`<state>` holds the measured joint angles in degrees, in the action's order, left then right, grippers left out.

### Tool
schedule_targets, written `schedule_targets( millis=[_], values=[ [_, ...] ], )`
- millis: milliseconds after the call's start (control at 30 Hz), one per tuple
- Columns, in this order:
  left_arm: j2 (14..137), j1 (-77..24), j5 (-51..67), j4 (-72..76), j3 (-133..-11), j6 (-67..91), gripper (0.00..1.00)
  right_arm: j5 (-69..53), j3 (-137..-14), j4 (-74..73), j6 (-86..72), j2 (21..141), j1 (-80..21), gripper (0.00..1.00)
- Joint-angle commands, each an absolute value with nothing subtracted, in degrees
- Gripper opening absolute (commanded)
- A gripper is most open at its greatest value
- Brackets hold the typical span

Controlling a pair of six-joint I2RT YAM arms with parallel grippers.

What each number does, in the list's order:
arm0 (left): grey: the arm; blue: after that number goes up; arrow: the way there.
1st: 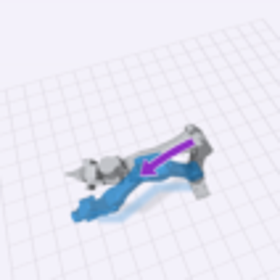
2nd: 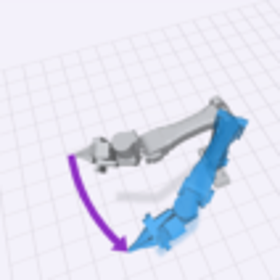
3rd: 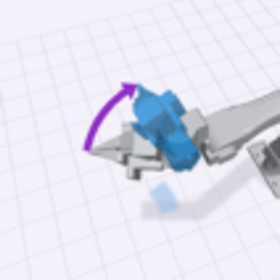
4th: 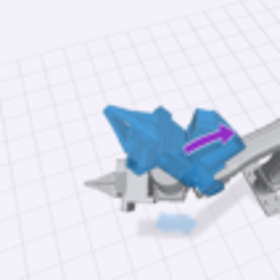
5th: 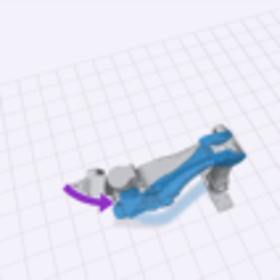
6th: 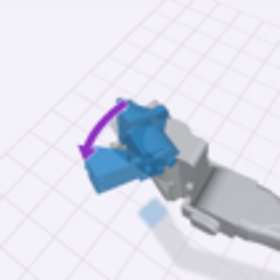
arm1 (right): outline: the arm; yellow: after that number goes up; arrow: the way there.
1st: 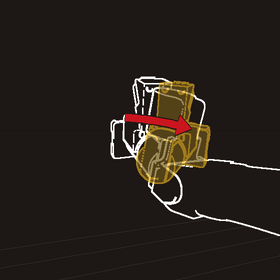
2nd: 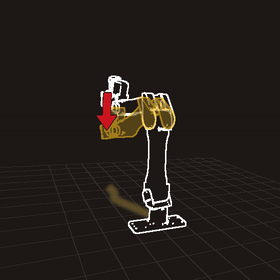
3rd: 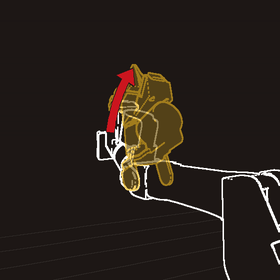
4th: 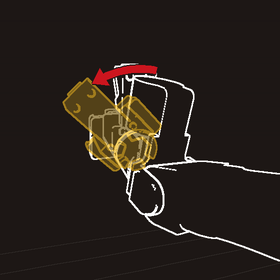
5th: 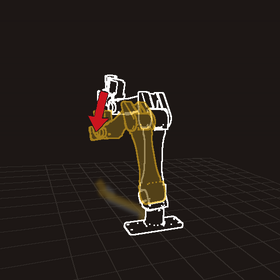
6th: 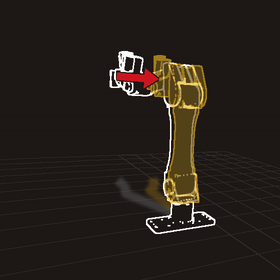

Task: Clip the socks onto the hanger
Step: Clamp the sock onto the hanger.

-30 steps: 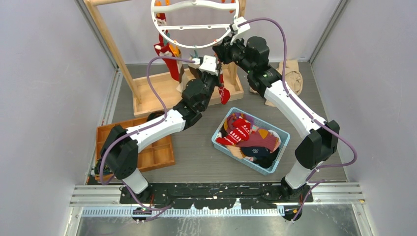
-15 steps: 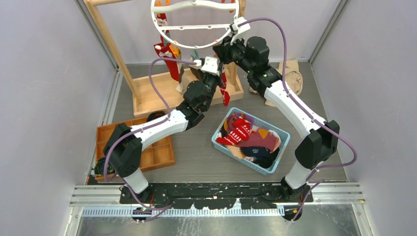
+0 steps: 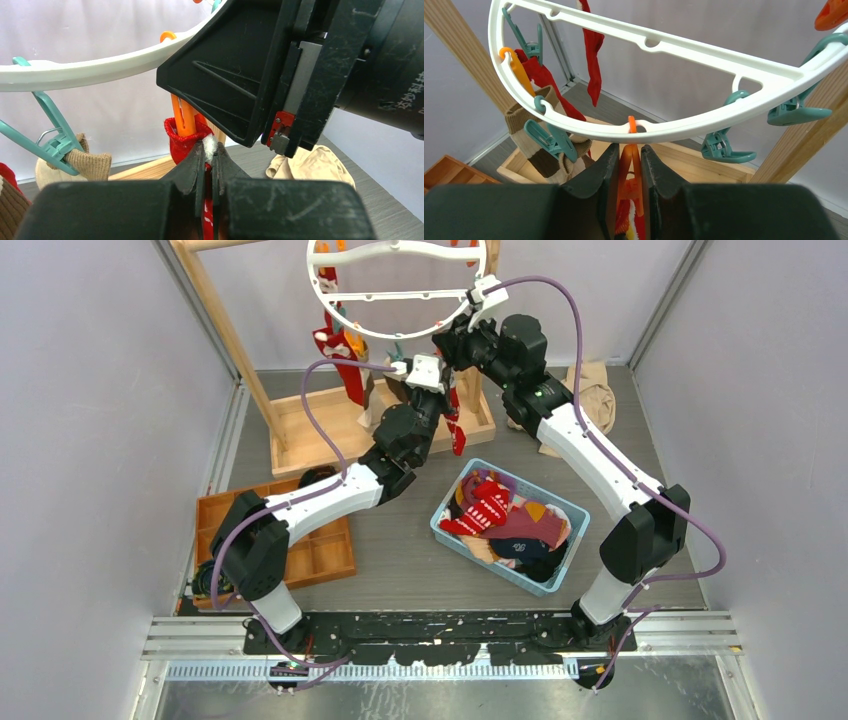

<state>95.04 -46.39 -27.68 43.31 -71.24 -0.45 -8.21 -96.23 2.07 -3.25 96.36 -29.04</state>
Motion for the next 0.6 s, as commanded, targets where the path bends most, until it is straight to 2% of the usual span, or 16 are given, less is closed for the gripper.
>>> schedule_targets(
  millis=[0,167,500,567],
  values=[
    [93.6,-45.3,-31.4,45.4,-72.7,-0.3,0.0,-8.6,-96.8,-3.0,-4.3,95.0,-29.1,0.18],
    [93.5,-45.2,-31.7,45.0,-72.5,-0.3,0.0,-8.7,-96.9,-2.4,-4.7,94.9,-29.2,0.31],
    [93.9,-45.0,-31.9,44.3,-73.7,-0.3,0.0,-9.1,-95.9,-0.3,-5.8,93.7,-28.9,0.48],
    [93.9,-45.0,-31.9,44.3,-74.0,-0.3,0.0,-9.2,-95.7,-0.2,-6.0,93.5,-28.9,0.55]
  ],
)
